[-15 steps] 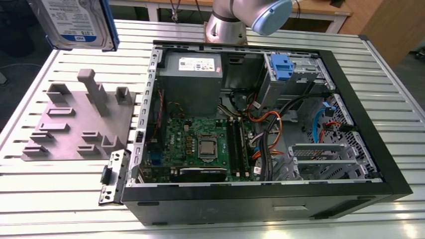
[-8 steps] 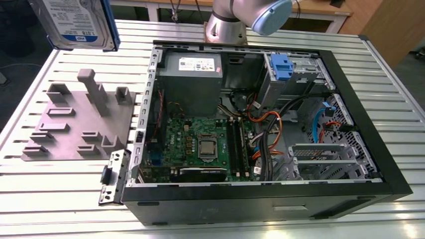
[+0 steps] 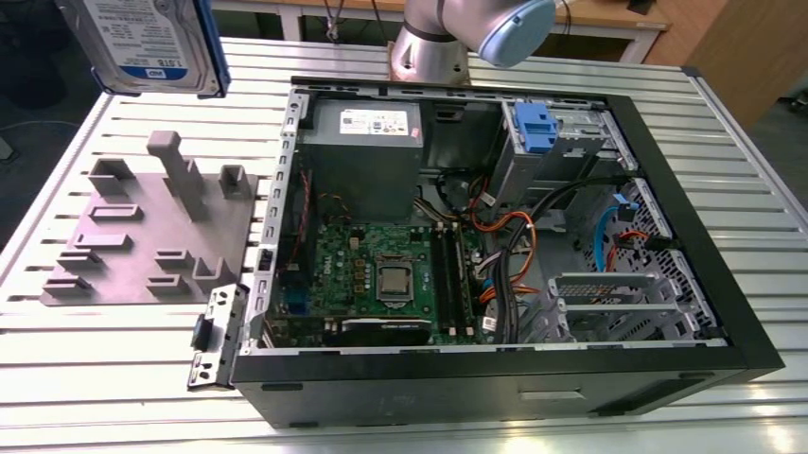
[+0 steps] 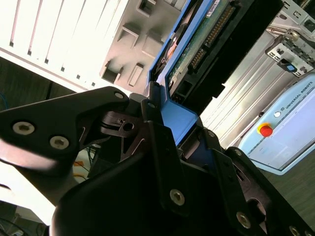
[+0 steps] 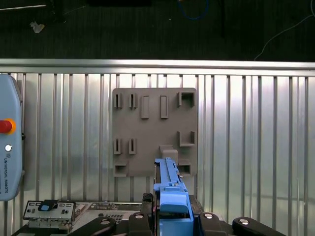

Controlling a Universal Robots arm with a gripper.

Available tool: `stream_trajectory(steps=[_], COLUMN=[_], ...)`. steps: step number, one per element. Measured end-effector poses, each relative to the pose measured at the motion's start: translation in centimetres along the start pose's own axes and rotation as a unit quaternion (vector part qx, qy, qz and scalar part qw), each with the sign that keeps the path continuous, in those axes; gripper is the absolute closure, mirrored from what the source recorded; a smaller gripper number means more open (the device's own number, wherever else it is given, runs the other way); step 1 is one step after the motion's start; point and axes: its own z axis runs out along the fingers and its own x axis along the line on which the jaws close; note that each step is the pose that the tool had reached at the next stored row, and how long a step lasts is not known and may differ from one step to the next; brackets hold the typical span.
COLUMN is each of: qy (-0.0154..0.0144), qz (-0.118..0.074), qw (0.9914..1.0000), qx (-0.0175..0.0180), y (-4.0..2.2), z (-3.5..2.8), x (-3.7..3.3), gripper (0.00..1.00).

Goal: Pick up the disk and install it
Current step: 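Pick up the disk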

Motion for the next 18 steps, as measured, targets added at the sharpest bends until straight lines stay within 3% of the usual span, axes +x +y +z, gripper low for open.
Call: stream_trajectory(steps=[15,18], qy=[0.0,0.0], qz=[0.0,0.0], qw=[1.0,1.0], qx=[0.0,0.0], y=[-0.3,-0.67], z=[0.0,0.0], x=[0.0,0.0], gripper=[0.64,0.64])
